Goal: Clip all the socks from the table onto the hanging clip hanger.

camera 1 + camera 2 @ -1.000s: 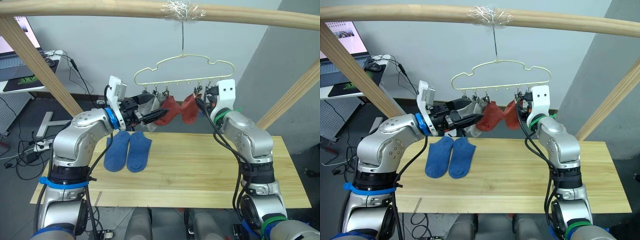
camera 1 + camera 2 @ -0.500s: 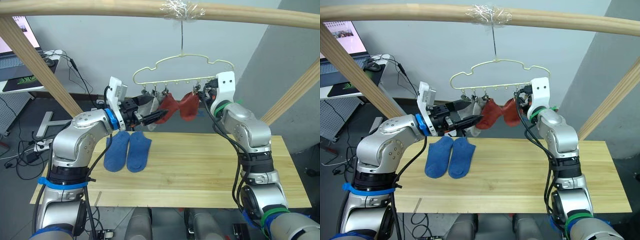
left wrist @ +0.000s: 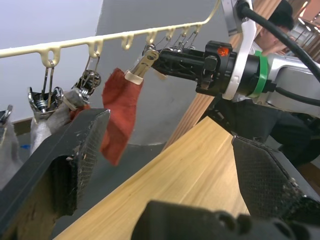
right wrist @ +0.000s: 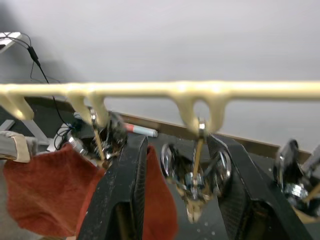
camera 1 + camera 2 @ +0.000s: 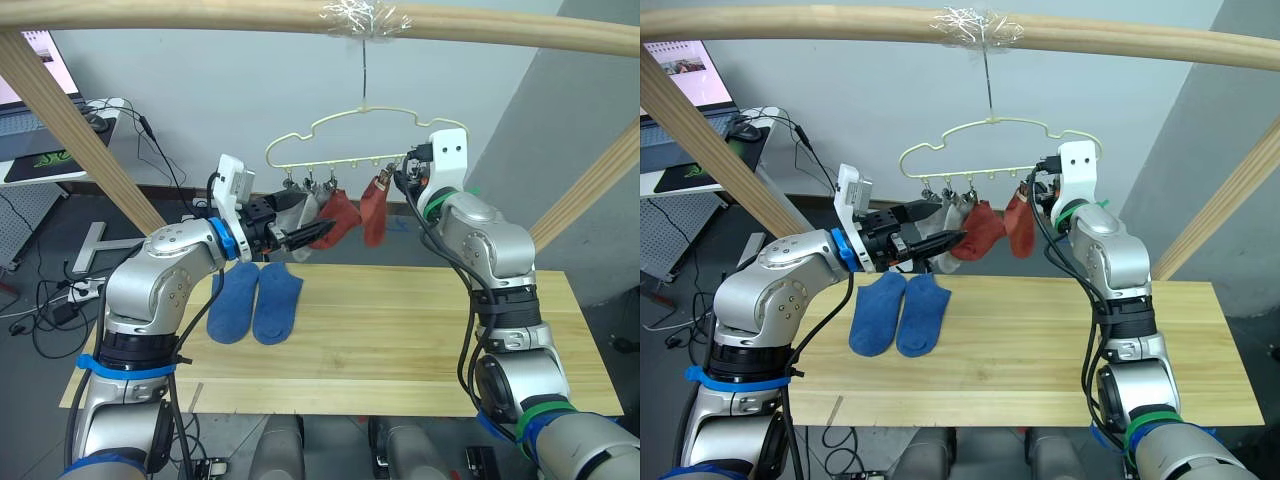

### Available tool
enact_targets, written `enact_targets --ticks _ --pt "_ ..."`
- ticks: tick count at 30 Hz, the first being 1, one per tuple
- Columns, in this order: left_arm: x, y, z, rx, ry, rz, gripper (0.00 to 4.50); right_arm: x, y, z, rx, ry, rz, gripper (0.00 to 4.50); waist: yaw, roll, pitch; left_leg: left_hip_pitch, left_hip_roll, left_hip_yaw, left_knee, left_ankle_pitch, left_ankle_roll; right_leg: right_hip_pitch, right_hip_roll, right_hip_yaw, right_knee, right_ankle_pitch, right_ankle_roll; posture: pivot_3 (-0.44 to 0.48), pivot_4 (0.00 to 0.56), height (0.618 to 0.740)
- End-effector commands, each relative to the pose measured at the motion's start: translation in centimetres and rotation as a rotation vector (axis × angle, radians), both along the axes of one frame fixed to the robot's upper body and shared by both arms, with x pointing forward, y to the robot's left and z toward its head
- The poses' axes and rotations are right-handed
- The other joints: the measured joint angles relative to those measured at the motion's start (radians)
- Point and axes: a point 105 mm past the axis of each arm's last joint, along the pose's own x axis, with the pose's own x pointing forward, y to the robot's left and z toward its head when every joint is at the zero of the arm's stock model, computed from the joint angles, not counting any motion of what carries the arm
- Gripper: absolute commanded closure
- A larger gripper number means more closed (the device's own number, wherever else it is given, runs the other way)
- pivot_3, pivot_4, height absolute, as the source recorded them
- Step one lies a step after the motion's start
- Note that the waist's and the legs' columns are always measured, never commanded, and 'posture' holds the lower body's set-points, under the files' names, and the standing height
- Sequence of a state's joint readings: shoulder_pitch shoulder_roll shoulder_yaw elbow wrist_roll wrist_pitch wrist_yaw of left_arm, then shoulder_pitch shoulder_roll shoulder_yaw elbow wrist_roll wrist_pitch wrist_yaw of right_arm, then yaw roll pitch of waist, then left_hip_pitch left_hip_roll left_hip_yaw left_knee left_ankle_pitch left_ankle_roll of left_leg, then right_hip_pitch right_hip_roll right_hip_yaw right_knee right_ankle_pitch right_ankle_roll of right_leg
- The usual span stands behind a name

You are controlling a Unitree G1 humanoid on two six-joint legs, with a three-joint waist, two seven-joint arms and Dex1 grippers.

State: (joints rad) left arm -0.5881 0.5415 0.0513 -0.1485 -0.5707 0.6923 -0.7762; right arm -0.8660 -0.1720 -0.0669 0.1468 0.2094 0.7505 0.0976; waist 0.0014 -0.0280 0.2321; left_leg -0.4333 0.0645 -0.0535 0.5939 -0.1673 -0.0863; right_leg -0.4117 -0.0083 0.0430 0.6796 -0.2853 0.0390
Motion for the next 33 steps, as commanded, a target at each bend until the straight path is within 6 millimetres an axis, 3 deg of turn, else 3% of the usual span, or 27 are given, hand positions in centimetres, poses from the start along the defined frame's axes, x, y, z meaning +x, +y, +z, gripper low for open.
enact_targets --ticks 1,10,14,17,25,28,33 --pt "-0.5 -0.3 0.8 0.005 -0.05 -0.013 0.0 0.1 0.0 2.4 0.022 -0.079 -0.012 2.59 0.0 0.0 0.0 0.0 0.0 0.0 0.0 0.0 0.0 0.0 0.0 0.0 0.0 0.0 0.0 0.15 0.223 0.74" --pt "-0.6 -0.3 0.7 0.013 -0.055 -0.006 0.0 0.2 -0.1 2.6 0.025 -0.083 -0.024 2.59 0.002 0.0 0.0 0.0 0.0 0.0 -0.001 0.0 0.0 0.0 0.0 0.0 0.0 0.0 0.0 0.168 0.22 0.74" --pt "-0.5 -0.4 0.6 0.017 -0.056 -0.003 0.0 0.3 -0.4 2.5 0.023 -0.083 -0.035 3.83 0.002 0.0 0.0 0.0 0.0 0.0 -0.001 0.0 0.0 0.0 0.0 0.0 0.0 0.0 0.0 0.167 0.217 0.74" --pt "-0.5 -0.4 0.5 0.024 -0.057 0.002 0.0 0.3 -0.4 2.5 0.023 -0.082 -0.037 4.47 0.003 0.0 0.0 0.0 0.0 0.0 -0.001 0.0 0.0 0.0 0.0 0.0 0.0 0.0 0.0 0.167 0.217 0.74" --pt "-0.3 -0.1 -0.1 0.044 -0.04 0.035 0.0 0.3 -0.4 2.5 0.024 -0.082 -0.039 4.46 0.005 0.0 0.0 0.0 0.0 0.0 -0.001 0.0 0.0 0.0 0.0 0.0 0.0 0.0 0.0 0.169 0.212 0.74" --pt "-0.1 0.8 -1.5 0.071 0.024 0.088 0.0 0.3 -0.4 2.6 0.027 -0.082 -0.037 4.46 0.005 0.0 0.0 0.0 0.0 0.0 -0.001 0.0 0.0 0.0 0.0 0.0 0.0 0.0 0.0 0.169 0.212 0.74" --pt "1.4 5.0 -7.2 0.251 0.123 0.277 0.0 0.2 -0.1 2.8 0.034 -0.083 -0.022 4.46 0.005 0.0 0.0 0.001 0.0 0.0 -0.001 0.0 0.0 0.0 0.0 0.0 0.001 0.0 0.0 0.176 0.207 0.74"
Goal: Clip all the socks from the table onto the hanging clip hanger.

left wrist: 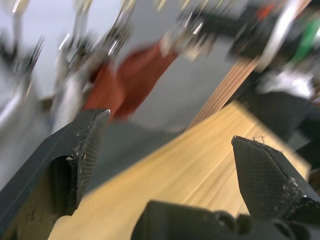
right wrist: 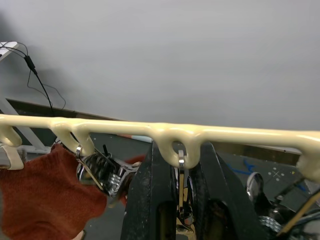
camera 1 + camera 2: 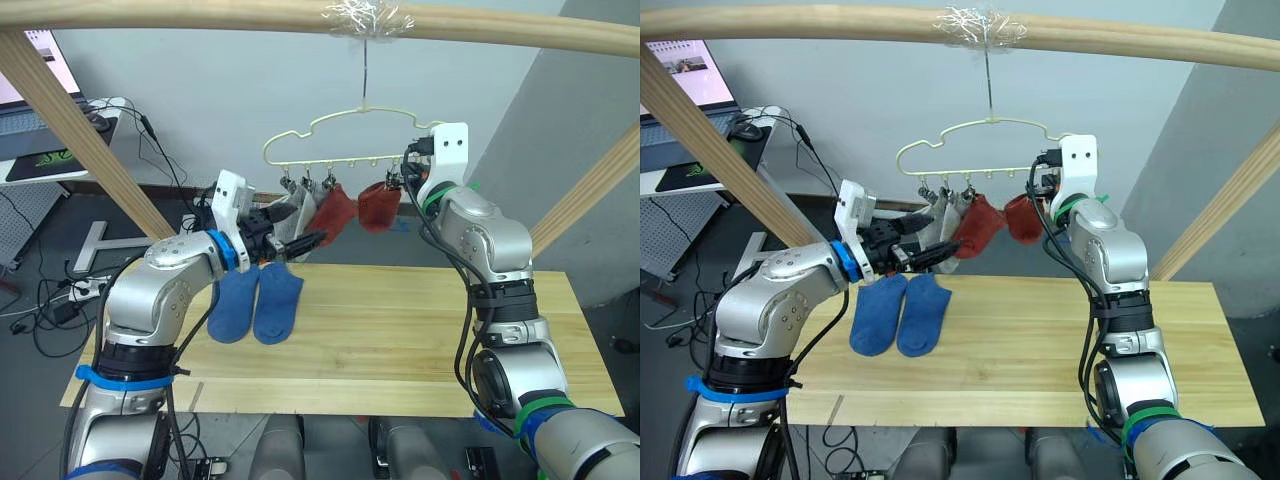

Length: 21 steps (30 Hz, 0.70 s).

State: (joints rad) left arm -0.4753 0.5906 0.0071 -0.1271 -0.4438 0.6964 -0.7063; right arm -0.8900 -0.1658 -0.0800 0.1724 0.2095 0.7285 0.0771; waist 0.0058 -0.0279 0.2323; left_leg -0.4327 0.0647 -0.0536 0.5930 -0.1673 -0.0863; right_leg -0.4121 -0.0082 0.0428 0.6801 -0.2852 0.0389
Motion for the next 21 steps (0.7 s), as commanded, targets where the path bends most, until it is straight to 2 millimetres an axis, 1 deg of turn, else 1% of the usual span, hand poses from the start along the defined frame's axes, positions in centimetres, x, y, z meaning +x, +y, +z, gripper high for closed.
enact_targets --ticks 1,4,7,10,15,17,18,21 --pt "1.1 3.0 -2.9 0.125 0.02 0.118 0.0 -0.2 0.1 2.1 0.018 -0.064 0.001 4.46 0.001 0.0 0.0 0.0 0.0 0.0 0.0 0.0 0.0 0.0 0.0 0.0 0.0 0.0 0.0 0.176 0.207 0.74" --pt "1.8 4.7 -5.2 0.182 0.041 0.165 0.0 -0.2 0.3 2.2 0.022 -0.064 0.004 4.46 0.005 0.0 0.0 0.0 0.0 0.0 0.0 0.0 0.0 -0.001 0.0 0.0 0.0 0.0 0.0 0.177 0.208 0.74" --pt "2.5 5.2 -6.7 0.217 0.049 0.175 0.0 -0.3 0.4 2.2 0.026 -0.066 0.007 4.46 0.015 0.0 0.0 -0.001 0.0 0.0 0.0 0.0 0.0 -0.001 0.0 0.0 0.0 0.0 0.0 0.174 0.208 0.74" --pt "3.8 4.3 -8.3 0.238 0.076 0.158 0.0 -0.4 0.6 2.2 0.03 -0.066 0.013 4.46 0.024 0.0 0.0 -0.002 0.0 0.001 0.0 0.0 0.0 -0.002 0.0 0.0 0.0 0.0 0.0 0.174 0.208 0.74" --pt "5.2 3.0 -9.7 0.274 0.077 0.136 0.0 -0.5 0.7 2.3 0.028 -0.064 0.015 4.46 0.021 0.0 0.0 -0.002 0.0 0.001 0.0 0.0 0.0 -0.002 0.0 0.0 0.0 0.0 0.0 0.157 0.212 0.74" --pt "5.5 2.6 -10.3 0.292 0.081 0.129 0.0 -0.6 0.6 2.3 0.027 -0.063 0.013 4.46 0.02 0.0 0.0 -0.002 0.0 0.001 0.0 0.0 0.0 -0.003 0.0 0.0 0.001 0.0 0.0 0.157 0.212 0.74" --pt "5.7 2.5 -10.6 0.303 0.081 0.13 0.0 -0.7 0.6 2.3 0.025 -0.062 0.011 4.46 0.019 0.0 0.0 -0.002 0.0 0.001 0.0 0.0 0.0 -0.003 0.0 -0.001 0.001 0.0 0.0 0.139 0.218 0.74" --pt "5.9 2.4 -11.3 0.328 0.086 0.137 0.0 -0.8 0.3 2.3 0.021 -0.061 0.004 4.46 0.015 0.0 0.0 -0.002 0.0 0.001 0.0 0.0 0.0 -0.003 0.0 0.0 0.001 0.0 0.0 0.13 0.22 0.74"
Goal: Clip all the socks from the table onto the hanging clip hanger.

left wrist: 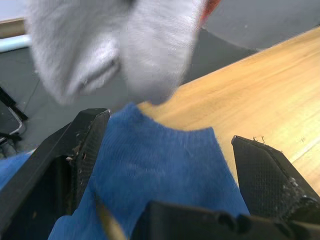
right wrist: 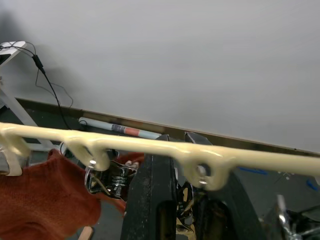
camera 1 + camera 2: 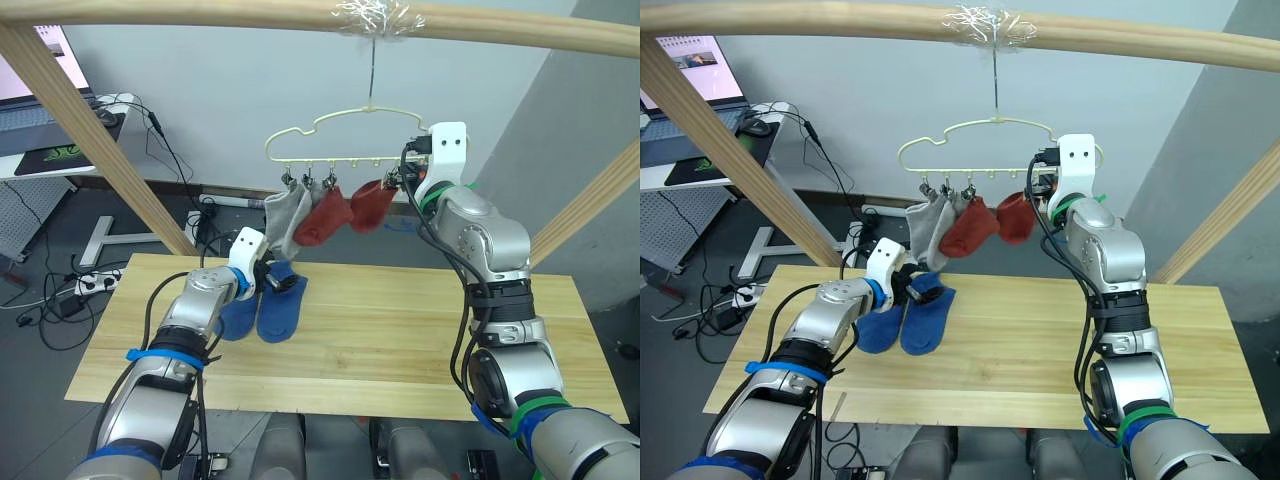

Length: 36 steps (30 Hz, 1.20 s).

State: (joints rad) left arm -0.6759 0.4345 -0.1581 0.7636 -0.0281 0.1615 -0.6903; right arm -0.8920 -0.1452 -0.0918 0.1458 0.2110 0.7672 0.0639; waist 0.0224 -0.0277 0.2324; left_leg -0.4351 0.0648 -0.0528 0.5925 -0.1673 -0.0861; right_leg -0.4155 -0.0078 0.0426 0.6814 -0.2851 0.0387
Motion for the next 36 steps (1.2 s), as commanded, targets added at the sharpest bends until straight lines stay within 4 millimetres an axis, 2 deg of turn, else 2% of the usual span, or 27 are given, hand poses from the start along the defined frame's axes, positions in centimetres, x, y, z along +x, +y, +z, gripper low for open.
enact_targets --ticks 1,8,13,16,29,36 --pt "0.3 0.0 -0.2 0.043 -0.018 -0.011 0.0 -0.6 -0.2 2.2 0.003 -0.074 -0.001 4.46 -0.003 0.0 0.0 0.0 0.0 0.0 0.0 0.0 0.0 0.0 0.0 0.0 0.0 0.0 0.0 0.13 0.22 0.74" --pt "-0.3 -0.1 -2.7 0.129 0.056 -0.028 0.0 -0.8 -0.4 2.2 0.0 -0.07 -0.008 4.46 -0.001 0.0 0.0 0.0 0.0 0.0 0.0 0.0 0.0 0.0 0.0 0.0 0.0 0.0 0.0 0.12 0.224 0.74" --pt "-0.6 -0.5 -3.4 0.161 0.07 -0.065 0.0 -0.9 -0.4 2.3 0.002 -0.071 -0.007 4.46 -0.001 0.0 0.0 0.0 0.0 0.0 0.0 0.0 0.0 0.001 0.0 0.0 0.001 0.0 0.0 0.119 0.224 0.74" --pt "-0.8 -0.7 -3.4 0.175 0.06 -0.088 0.53 -0.9 -0.4 2.2 0.003 -0.07 -0.007 4.46 -0.001 0.0 0.0 0.0 0.0 0.0 0.0 0.0 0.0 0.001 0.0 0.0 0.001 0.0 0.0 0.119 0.225 0.74" --pt "-1.2 -0.9 -3.6 0.154 0.093 -0.101 4.38 -0.8 -0.3 2.1 0.007 -0.067 -0.007 4.46 -0.002 0.0 0.0 0.001 0.0 0.0 0.0 0.0 0.0 0.001 0.0 0.0 0.001 0.0 0.0 0.116 0.222 0.74" --pt "-2.2 -2.4 -3.4 0.069 0.12 -0.166 4.47 -0.9 -0.3 2.0 0.011 -0.064 -0.005 4.46 -0.003 0.0 0.0 0.001 0.0 0.0 0.0 0.0 0.0 0.001 0.0 0.0 0.001 0.0 0.0 0.114 0.222 0.74"
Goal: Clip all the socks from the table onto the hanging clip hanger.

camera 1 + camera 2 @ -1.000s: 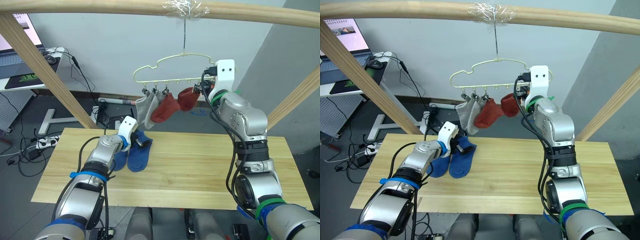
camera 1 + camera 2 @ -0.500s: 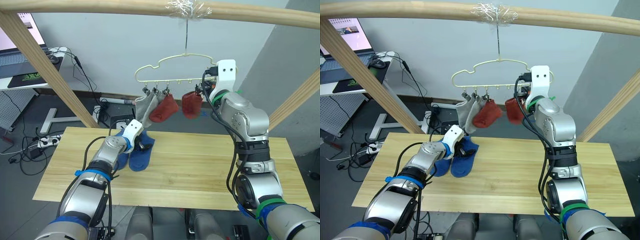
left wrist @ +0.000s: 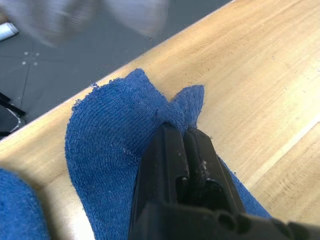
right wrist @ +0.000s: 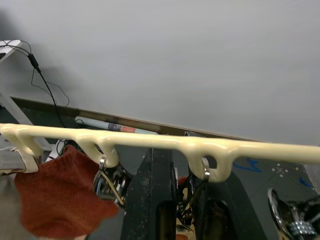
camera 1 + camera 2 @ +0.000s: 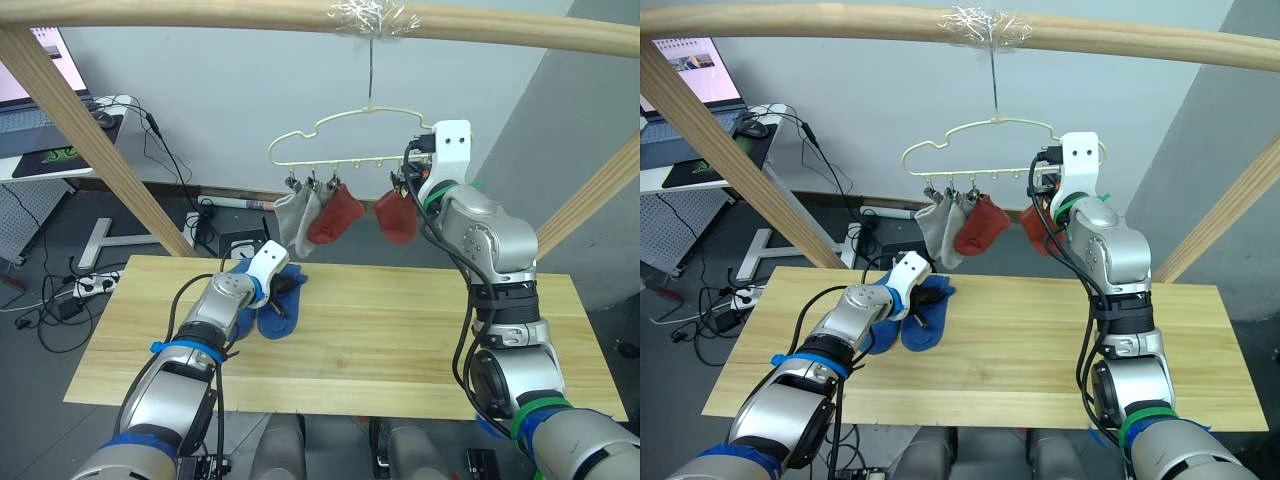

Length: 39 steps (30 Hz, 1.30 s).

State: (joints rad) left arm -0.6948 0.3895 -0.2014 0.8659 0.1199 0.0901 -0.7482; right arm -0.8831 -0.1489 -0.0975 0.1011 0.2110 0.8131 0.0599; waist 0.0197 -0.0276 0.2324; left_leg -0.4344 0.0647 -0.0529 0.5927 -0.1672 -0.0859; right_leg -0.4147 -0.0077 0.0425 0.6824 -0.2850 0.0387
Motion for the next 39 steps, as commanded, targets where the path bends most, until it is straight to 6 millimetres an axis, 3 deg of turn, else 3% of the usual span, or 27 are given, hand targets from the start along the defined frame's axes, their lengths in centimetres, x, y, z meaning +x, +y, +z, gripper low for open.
enact_targets --ticks 1,5,10,21,30,39 --pt "-1.5 -1.4 -0.4 -0.092 0.066 -0.054 4.47 -0.5 0.0 1.8 0.017 -0.071 0.003 4.46 -0.001 0.0 0.0 0.0 0.0 0.0 0.0 0.0 0.0 0.0 0.0 0.0 0.0 0.0 0.0 0.114 0.222 0.74" --pt "-2.1 -3.3 2.0 -0.253 0.068 -0.113 4.47 -0.6 0.3 1.9 0.024 -0.066 0.015 4.46 -0.003 0.0 0.0 0.0 0.0 0.0 0.0 0.0 0.0 0.0 0.0 0.0 0.0 0.0 0.0 0.115 0.224 0.74" --pt "-2.4 -5.9 6.6 -0.445 0.034 -0.182 4.47 -0.9 0.9 2.1 0.059 -0.055 0.035 4.46 -0.004 0.0 0.0 0.0 0.0 -0.001 0.0 0.0 0.0 0.0 0.0 0.0 0.0 0.0 0.0 0.113 0.223 0.74" --pt "-1.9 -10.3 12.6 -0.552 -0.063 -0.285 4.47 -1.7 1.9 2.9 0.175 -0.015 0.077 4.46 -0.018 0.001 0.001 0.0 0.0 -0.001 0.0 0.0 0.0 0.0 0.0 0.0 0.0 0.0 0.0 0.101 0.222 0.74" --pt "0.3 -11.7 15.6 -0.659 -0.125 -0.219 4.47 -2.1 2.3 3.1 0.217 0.01 0.096 4.46 -0.022 0.001 0.001 0.0 0.0 -0.001 0.0 0.0 0.0 0.0 0.0 0.0 -0.001 0.0 0.0 0.091 0.213 0.74" --pt "1.0 -13.2 16.2 -0.693 -0.14 -0.215 4.47 -2.2 2.6 3.2 0.227 0.016 0.105 4.46 -0.022 0.001 0.001 0.0 0.0 -0.001 0.0 0.0 0.0 0.0 0.0 0.0 -0.001 0.0 0.0 0.083 0.206 0.74"
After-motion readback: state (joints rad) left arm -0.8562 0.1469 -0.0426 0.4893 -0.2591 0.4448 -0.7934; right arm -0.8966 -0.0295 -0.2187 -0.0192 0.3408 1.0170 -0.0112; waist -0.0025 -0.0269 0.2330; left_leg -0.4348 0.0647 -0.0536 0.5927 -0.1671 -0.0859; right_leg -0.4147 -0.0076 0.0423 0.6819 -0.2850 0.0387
